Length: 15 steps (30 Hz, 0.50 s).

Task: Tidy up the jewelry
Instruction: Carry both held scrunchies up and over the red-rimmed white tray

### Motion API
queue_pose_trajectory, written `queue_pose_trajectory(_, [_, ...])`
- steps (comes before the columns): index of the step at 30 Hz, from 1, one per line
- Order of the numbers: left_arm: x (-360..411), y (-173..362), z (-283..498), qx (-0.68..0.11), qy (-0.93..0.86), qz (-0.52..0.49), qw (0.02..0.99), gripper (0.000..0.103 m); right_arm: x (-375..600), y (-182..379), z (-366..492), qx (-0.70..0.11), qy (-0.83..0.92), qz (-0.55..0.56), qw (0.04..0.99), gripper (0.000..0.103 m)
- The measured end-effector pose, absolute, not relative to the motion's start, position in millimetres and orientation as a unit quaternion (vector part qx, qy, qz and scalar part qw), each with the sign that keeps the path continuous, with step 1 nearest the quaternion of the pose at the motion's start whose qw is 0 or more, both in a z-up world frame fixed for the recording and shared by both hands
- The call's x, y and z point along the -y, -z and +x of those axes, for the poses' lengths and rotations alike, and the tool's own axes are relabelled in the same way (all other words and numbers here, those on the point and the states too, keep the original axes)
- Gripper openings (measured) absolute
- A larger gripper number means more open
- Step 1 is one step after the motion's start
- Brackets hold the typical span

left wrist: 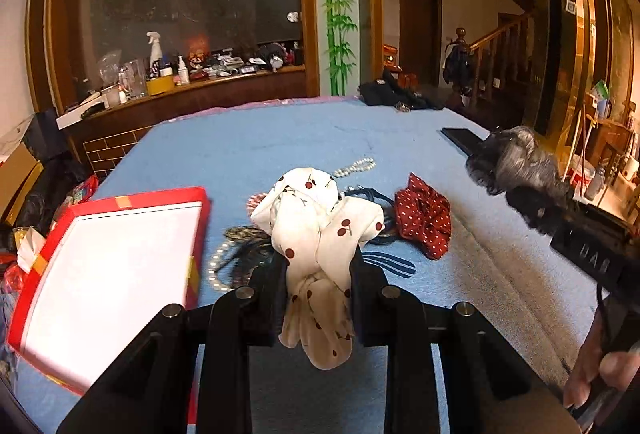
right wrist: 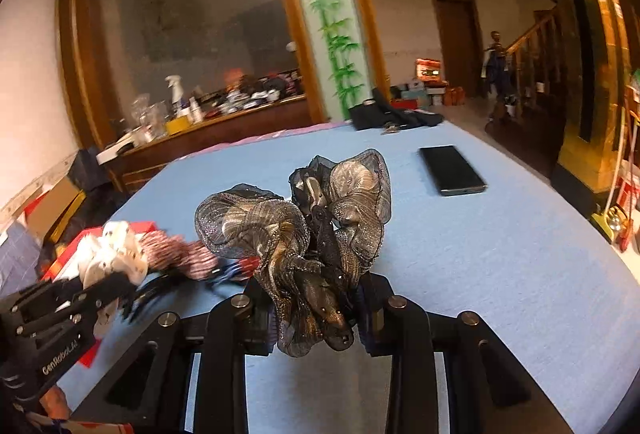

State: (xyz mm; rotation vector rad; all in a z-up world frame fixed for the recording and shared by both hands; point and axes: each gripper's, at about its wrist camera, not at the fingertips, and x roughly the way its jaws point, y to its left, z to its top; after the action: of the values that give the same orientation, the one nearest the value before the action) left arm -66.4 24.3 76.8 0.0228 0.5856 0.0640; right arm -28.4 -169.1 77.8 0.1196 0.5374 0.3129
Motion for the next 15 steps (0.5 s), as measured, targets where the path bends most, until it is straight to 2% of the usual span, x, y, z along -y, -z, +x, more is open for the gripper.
queue_pose_trajectory(15, [-131.1,-103.5,-98.6,-0.27,-0.109,-0.047,0.955,0.025,72.5,-114.2,-49.6,-0.261,-0.245,0.005,0.934,0.035])
